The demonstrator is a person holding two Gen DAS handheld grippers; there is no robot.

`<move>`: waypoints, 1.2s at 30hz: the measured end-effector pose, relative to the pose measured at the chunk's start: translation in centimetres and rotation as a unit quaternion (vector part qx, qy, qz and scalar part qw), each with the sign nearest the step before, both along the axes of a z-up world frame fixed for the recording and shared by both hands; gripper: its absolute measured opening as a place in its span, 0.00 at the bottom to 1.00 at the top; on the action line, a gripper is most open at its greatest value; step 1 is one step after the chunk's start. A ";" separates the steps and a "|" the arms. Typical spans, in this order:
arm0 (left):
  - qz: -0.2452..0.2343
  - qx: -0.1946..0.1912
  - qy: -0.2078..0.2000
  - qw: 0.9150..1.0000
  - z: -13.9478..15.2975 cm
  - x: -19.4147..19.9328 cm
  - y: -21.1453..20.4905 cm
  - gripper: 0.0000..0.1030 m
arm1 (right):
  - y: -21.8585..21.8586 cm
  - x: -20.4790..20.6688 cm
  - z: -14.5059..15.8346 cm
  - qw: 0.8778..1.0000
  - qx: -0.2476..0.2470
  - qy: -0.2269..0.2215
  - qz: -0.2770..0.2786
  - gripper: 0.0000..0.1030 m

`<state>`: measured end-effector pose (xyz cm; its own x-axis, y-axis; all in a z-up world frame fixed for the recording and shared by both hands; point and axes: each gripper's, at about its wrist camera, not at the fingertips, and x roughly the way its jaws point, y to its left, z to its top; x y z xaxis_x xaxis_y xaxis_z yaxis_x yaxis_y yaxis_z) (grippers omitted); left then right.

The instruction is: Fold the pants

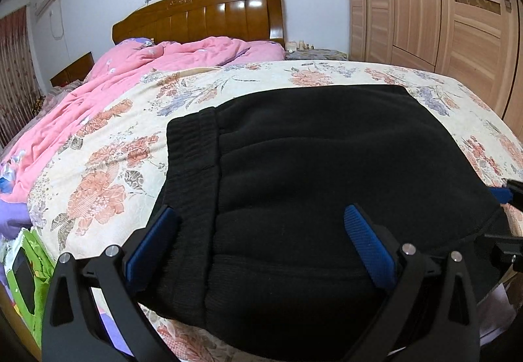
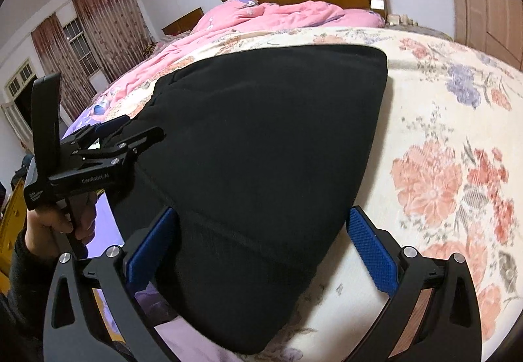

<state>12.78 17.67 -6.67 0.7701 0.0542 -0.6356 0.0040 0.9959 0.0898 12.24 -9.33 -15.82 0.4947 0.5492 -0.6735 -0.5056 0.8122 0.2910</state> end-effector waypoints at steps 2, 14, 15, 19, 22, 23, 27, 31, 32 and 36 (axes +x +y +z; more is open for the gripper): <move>0.001 -0.001 0.001 1.000 0.0 -0.1 0.0 0.99 | -0.1 -0.4 0.3 1.000 -0.004 0.004 -0.006 0.96; 0.048 0.100 -0.110 0.988 5.9 -10.7 -3.8 0.98 | -4.2 -8.7 4.8 0.991 -0.006 -0.095 -0.098 0.96; 0.083 0.110 -0.118 0.983 5.9 -11.9 -4.4 0.98 | -4.4 -9.2 5.1 0.989 -0.005 -0.104 -0.110 0.96; 0.084 0.052 -0.130 0.987 6.4 -14.0 -6.5 0.98 | -4.8 -11.7 6.2 0.980 -0.016 -0.145 -0.135 0.96; 0.078 -0.001 -0.128 0.989 6.0 -14.8 -7.7 0.98 | -4.4 -12.7 6.1 0.977 -0.033 -0.159 -0.137 0.96; 0.071 -0.005 -0.126 0.989 5.9 -14.9 -8.1 0.98 | -4.5 -12.8 6.0 0.978 -0.035 -0.158 -0.134 0.96; 0.062 0.007 -0.132 0.989 5.6 -15.1 -9.7 0.98 | -4.8 -12.9 5.3 0.977 -0.044 -0.156 -0.138 0.96; 0.060 0.007 -0.128 0.990 5.2 -14.9 -9.8 0.98 | -5.0 -12.9 5.0 0.978 -0.039 -0.148 -0.139 0.96; 0.061 0.007 -0.127 0.990 5.1 -14.9 -9.7 0.98 | -4.9 -12.8 4.9 0.979 -0.040 -0.147 -0.137 0.96; 0.063 0.001 -0.121 0.991 4.8 -14.8 -9.4 0.98 | -4.5 -13.0 4.9 0.979 -0.046 -0.151 -0.132 0.96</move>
